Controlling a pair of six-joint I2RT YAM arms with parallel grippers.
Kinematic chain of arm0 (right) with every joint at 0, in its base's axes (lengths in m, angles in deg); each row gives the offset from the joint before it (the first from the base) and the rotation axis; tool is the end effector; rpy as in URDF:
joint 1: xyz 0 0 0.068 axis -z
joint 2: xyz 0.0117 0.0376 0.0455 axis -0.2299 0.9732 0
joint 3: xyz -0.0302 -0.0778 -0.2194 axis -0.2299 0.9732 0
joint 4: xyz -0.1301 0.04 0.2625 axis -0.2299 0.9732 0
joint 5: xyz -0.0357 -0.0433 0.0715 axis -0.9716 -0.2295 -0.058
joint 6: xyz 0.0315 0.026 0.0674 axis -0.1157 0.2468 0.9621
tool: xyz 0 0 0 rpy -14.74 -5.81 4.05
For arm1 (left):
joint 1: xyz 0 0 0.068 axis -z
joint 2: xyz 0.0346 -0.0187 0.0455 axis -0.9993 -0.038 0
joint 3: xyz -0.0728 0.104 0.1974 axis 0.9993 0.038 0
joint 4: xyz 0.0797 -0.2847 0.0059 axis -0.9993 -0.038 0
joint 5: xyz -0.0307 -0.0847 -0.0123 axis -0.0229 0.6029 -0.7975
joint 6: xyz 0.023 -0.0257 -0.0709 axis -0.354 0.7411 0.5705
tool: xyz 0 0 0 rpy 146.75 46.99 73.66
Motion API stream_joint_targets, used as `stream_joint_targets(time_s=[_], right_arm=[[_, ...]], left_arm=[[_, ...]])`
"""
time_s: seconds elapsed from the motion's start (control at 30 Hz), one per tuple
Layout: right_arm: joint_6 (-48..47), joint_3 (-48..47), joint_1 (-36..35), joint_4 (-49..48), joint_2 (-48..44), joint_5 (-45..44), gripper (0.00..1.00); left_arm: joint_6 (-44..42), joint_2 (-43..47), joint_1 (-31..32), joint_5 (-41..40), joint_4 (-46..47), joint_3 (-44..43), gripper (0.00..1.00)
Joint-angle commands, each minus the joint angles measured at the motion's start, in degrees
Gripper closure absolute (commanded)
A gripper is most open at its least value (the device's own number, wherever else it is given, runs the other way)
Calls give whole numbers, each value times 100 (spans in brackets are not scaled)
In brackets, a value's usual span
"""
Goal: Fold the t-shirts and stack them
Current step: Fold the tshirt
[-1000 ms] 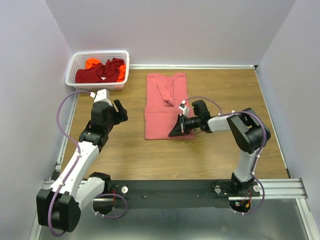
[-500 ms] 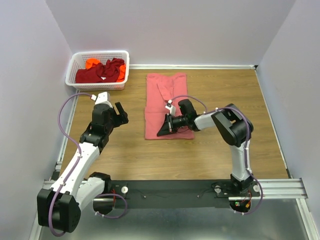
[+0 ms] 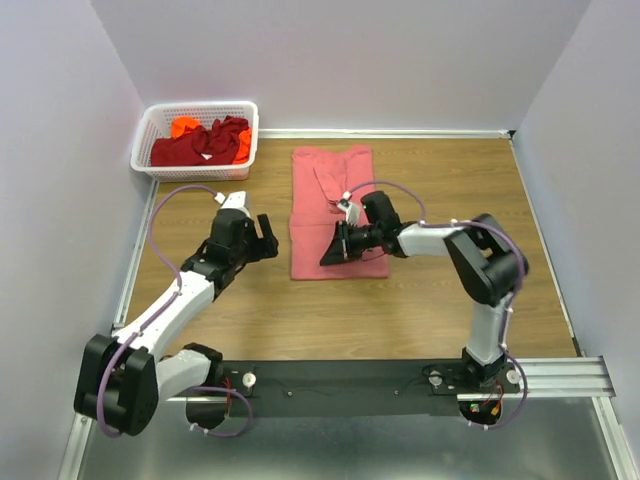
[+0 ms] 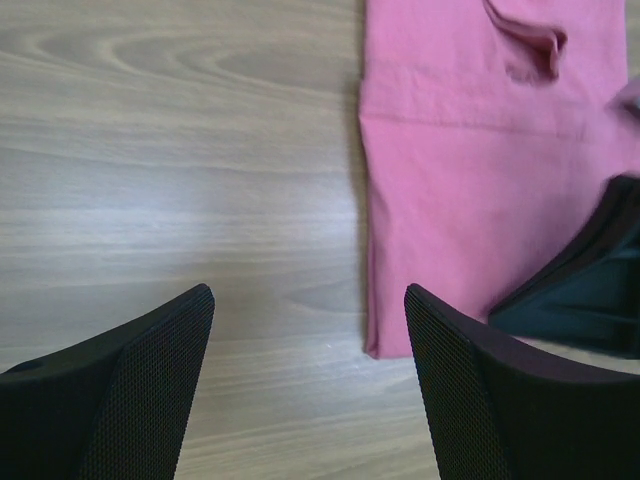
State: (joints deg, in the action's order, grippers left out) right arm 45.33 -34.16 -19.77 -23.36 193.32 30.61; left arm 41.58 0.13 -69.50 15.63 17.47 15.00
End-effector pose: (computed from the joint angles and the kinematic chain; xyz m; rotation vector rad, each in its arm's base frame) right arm 0.3160 0.2639 0.0309 -0.4061 2.4952 1.4903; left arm 0.2945 -0.0933 0.1624 -0.2259 2.1883 -0.3986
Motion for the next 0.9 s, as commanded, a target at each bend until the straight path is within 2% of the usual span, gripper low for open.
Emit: stream_joint_targets(time_s=[0.0, 0.03, 0.1, 0.13, 0.33, 0.63, 0.87], right_arm=[[-661, 70, 150, 1163, -1131, -1441, 82], [-713, 71, 220, 1634, -1464, -1618, 71], [-1098, -112, 230, 2234, -1703, -2118, 60], [-1179, -192, 230, 2828, -1861, -2313, 51], [-1198, -342, 230, 4370, -2258, -4131, 27], [-679, -192, 230, 4838, -2215, -4793, 24], [-564, -140, 230, 4944, -2056, -4916, 29]], left_arm=[[198, -399, 468, 57, 122, -99, 15], [207, -514, 574, 30, 130, -117, 14], [207, -856, 759, 39, 113, -178, 15], [216, -1101, 891, 82, 87, -274, 15], [286, -1824, 1138, 74, -63, -635, 20], [269, -2097, 1226, -58, -256, -767, 23], [243, -2158, 1243, -84, -291, -741, 24]])
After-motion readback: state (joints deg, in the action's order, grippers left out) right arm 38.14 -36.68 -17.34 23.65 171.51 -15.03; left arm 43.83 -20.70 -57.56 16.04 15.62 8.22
